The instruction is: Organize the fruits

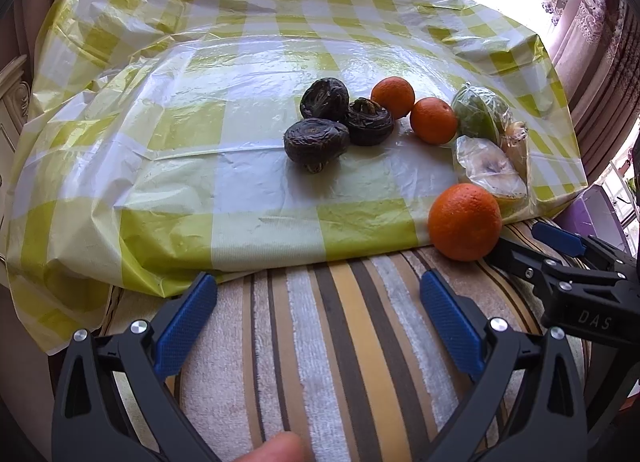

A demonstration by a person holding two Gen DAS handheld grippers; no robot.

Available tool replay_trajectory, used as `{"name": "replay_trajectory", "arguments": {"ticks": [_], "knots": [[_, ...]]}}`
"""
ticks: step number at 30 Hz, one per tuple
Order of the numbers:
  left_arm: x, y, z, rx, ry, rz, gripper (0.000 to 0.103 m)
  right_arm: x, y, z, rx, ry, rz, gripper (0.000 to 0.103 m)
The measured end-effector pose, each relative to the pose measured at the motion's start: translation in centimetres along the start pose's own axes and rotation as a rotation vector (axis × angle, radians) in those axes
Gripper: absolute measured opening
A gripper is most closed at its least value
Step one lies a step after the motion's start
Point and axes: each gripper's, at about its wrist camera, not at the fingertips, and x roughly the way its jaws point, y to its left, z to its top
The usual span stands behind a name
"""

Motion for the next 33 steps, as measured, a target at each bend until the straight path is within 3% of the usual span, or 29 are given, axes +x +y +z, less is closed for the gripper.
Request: {"name": "replay_trajectory", "arguments": {"ticks": [8,33], "knots": [[-0.1,-0.8,-0.2,0.018,-0.012,0.050,0.102,0.0,0.0,-0.1,0.000,-0.002,0.000,0.088],[-0.2,-2.1,-0.3,0.043,-0.022,0.105,0.102,-0.1,-0.1,-0.1,0.000,-0.015,0.003,0.088]]}}
